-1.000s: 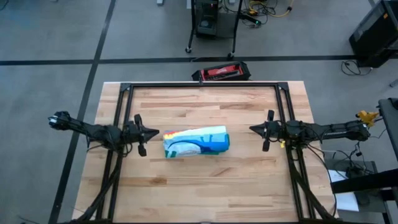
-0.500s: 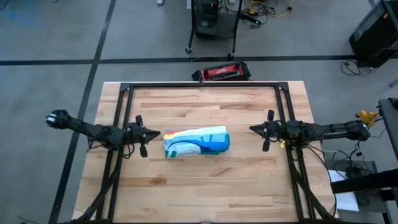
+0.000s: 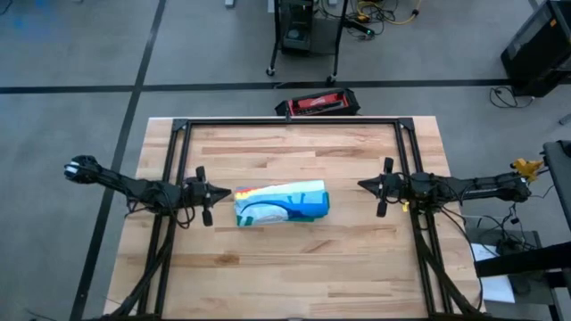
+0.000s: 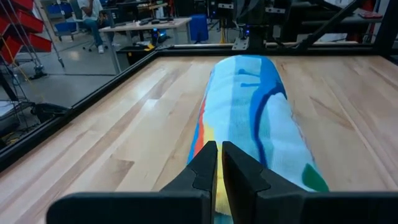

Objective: Roll towel
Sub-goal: Return to Home Position

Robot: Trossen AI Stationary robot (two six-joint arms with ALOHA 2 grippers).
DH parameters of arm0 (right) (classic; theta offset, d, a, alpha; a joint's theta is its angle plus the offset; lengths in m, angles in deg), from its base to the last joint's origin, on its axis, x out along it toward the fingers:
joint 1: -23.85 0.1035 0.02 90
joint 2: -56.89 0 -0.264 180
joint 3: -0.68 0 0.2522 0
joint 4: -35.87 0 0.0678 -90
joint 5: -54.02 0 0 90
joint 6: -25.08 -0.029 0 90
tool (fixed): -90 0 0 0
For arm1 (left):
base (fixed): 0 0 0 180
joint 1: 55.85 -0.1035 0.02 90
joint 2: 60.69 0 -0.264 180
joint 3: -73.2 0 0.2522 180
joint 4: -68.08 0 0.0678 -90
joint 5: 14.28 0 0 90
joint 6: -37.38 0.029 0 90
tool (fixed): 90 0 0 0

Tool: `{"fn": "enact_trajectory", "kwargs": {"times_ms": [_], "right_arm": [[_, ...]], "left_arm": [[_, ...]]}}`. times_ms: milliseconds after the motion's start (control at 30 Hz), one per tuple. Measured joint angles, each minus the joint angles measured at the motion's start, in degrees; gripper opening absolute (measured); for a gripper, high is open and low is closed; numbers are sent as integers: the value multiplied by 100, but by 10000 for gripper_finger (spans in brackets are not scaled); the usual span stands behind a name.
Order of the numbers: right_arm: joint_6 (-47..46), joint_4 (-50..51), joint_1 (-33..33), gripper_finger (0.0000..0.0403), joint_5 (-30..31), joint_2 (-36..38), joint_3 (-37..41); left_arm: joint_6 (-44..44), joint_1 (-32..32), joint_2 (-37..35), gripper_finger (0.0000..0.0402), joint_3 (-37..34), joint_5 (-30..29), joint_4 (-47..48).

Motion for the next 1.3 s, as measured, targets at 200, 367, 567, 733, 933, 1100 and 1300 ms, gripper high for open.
{"fn": "enact_trajectory", "kwargs": {"times_ms": [200,367,567,733,933,1100,1300], "right_arm": [[-1,0,-1,0,0,2,0],[-1,0,0,0,0,2,0],[-1,3,-2,0,-2,2,0],[-1,4,-1,0,0,2,0],[-1,7,-1,0,0,2,0],[-1,7,0,0,0,0,-2],[-1,7,-1,0,0,2,0]], "left_arm": [[0,0,100,10,0,2,2],[0,0,171,8,0,2,4],[0,0,239,8,0,2,2],[0,0,269,7,0,2,4],[0,0,269,7,0,1,-2],[0,0,266,7,0,1,-2],[0,0,264,7,0,2,0]]}}
